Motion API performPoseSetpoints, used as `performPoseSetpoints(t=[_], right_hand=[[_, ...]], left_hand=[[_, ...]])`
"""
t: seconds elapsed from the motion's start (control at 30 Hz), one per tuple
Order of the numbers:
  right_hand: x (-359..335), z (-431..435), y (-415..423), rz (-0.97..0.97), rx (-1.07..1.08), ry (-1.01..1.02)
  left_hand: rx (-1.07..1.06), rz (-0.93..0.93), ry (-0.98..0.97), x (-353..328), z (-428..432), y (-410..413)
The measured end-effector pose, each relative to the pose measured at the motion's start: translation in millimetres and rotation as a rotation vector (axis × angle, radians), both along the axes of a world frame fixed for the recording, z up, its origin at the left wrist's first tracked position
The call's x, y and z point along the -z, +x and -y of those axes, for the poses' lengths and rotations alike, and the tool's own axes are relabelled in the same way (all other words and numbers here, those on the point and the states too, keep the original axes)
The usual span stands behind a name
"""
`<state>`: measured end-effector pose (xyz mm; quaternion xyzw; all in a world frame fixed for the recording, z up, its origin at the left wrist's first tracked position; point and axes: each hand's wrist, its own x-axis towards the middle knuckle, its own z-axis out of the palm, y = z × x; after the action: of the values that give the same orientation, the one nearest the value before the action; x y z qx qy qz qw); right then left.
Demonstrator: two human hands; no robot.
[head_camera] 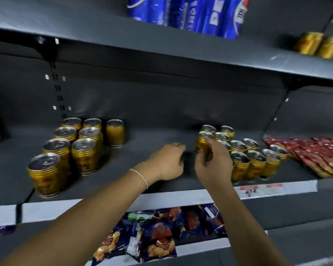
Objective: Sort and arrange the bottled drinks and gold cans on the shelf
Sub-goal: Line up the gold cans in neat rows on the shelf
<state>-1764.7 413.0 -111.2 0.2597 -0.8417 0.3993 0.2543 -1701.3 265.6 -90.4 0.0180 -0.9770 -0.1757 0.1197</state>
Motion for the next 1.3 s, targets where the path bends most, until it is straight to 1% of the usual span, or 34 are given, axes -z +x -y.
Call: performPoseSetpoints(t=[0.07, 0.17, 0.27, 0.43, 0.57, 0.67, 0.83, 1.03, 1.13, 1.23, 1.3], right_hand=[[-1, -19, -7, -0.001, 0.064, 0.068], [0, -39, -19, 0.056, 0.157, 0.219], [7, -49, -26, 0.072, 0.172, 0.329], [10, -49, -31, 0.078, 0.18, 0.382], [0, -47, -34, 0.08, 0.152, 0.403], [-5, -46, -29, 0.132, 0.11, 0.345], [-18, -34, -12, 0.288, 0.031, 0.056], [-29, 13, 10, 0.487, -0.1, -0.121], [-27, 42, 23, 0.623, -0.216, -0.222], [-27, 67, 38, 0.818, -0.36, -0.346], [-28, 79, 48, 0.946, -0.492, -0.358]], left_hand=[[0.031, 0.04, 0.023, 3, -18, -13], [0.065, 0.076, 0.063, 7, -37, -26], [0.085, 0.088, 0.119, 14, -50, -32], [0.097, 0.091, 0.121, 28, -59, -34], [0.116, 0.088, 0.174, 31, -62, -33], [0.093, 0.07, 0.227, 30, -63, -32], [0.038, 0.061, 0.467, 26, -45, -19], [-0.028, 0.023, 0.549, 15, 0, 18], [-0.052, 0.04, 0.686, 10, 26, 43], [-0.078, 0.057, 0.869, 4, 52, 70], [-0.076, 0.046, 0.982, -1, 67, 87]])
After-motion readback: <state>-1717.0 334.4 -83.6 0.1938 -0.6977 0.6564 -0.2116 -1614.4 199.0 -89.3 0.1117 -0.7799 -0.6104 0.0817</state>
